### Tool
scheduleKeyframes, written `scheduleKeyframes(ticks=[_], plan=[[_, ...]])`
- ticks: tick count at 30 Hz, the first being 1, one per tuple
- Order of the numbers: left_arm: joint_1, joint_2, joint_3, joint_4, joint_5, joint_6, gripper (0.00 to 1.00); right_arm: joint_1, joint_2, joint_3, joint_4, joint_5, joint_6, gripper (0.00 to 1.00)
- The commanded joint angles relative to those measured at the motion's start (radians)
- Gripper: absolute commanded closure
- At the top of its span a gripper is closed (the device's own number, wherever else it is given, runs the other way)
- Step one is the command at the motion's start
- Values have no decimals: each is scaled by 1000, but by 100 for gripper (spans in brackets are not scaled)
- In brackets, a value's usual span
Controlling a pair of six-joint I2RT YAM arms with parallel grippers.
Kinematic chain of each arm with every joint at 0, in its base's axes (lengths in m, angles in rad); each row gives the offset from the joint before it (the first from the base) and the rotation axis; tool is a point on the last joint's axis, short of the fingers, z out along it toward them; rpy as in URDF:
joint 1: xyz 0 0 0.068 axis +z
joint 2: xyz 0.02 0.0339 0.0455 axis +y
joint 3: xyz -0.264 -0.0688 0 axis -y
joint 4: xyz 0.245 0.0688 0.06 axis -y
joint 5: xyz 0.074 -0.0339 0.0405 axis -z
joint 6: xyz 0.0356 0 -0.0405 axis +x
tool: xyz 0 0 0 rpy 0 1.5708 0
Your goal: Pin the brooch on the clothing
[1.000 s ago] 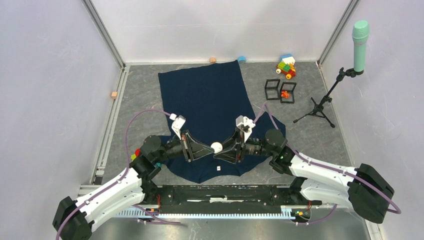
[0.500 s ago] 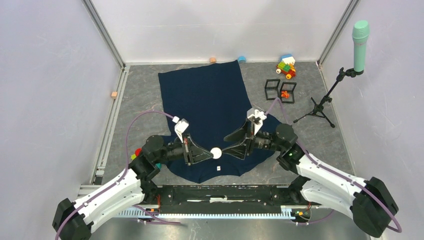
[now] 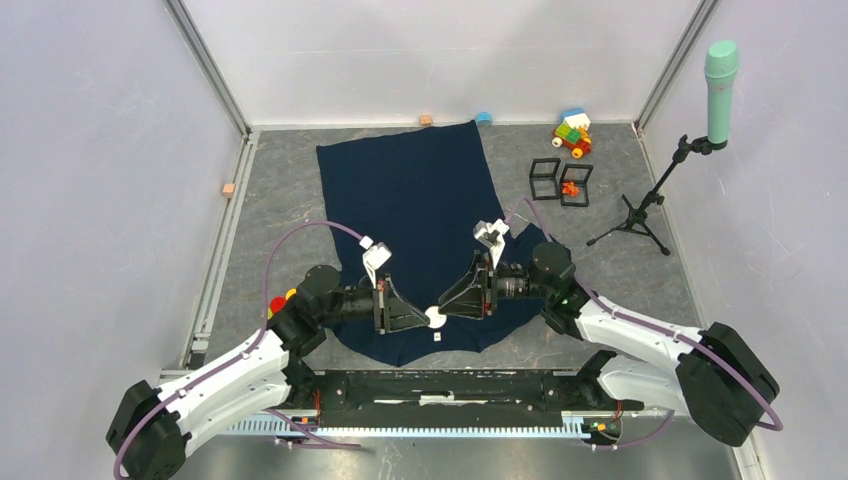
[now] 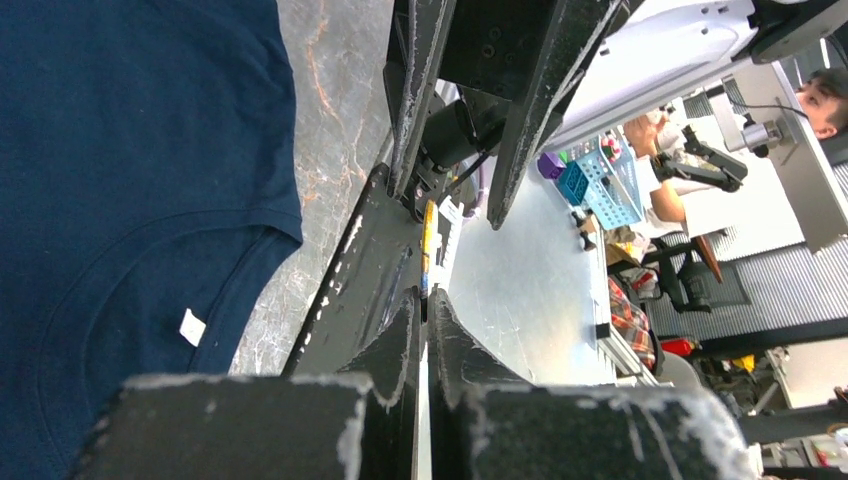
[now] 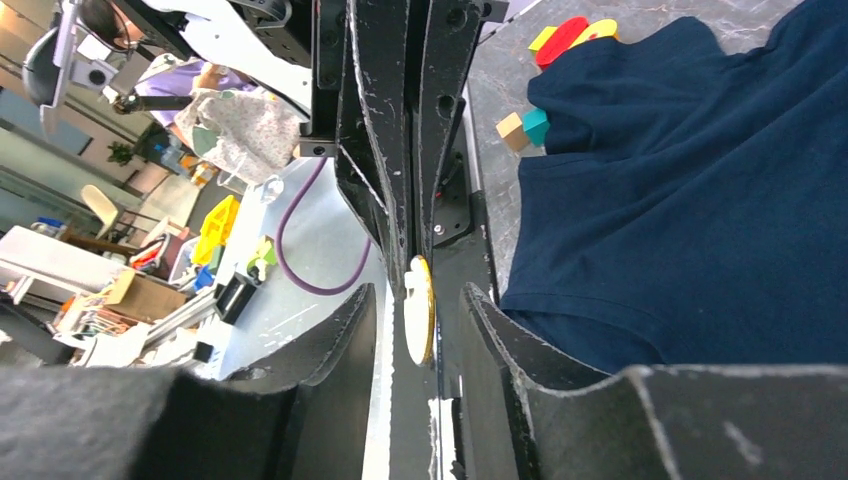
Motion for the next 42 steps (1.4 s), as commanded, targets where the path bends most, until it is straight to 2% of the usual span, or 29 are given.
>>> scheduleKeyframes(ticks=[1,10,14,15,16,18,20,23,27,31,34,36,42], plan=[[-5,17,29,77,59,15,98,13,25,-7,113,-43,54,61],[-5,23,29,89,64,12,98,23,61,-5,113,-41,43,72],[-5,26,30,91,66,8,98,24,62,-9,129,-28,48,90],[-5,25,30,90,64,8,94,24,58,-12,136,-19,50,95],[-5,21,28,91,58,5,86,24,54,-15,142,-7,53,100],[-5,8,19,98,40,1,66,24,40,-27,169,25,65,100],[-5,-8,3,125,8,-14,55,24,24,-41,193,62,78,100],[-8,-31,-35,211,-70,-71,48,24,0,-71,257,126,107,100],[-19,-89,-101,312,-197,-128,47,24,-32,-147,449,208,197,100],[-27,-145,-126,305,-254,-137,38,24,-61,-182,514,277,226,100],[-39,-155,-128,305,-278,-146,39,24,-80,-194,519,321,224,100],[-50,-146,-123,306,-305,-149,49,24,-84,-195,507,341,221,100],[-98,-68,-97,402,-350,-155,50,24,-106,-205,498,375,221,100]])
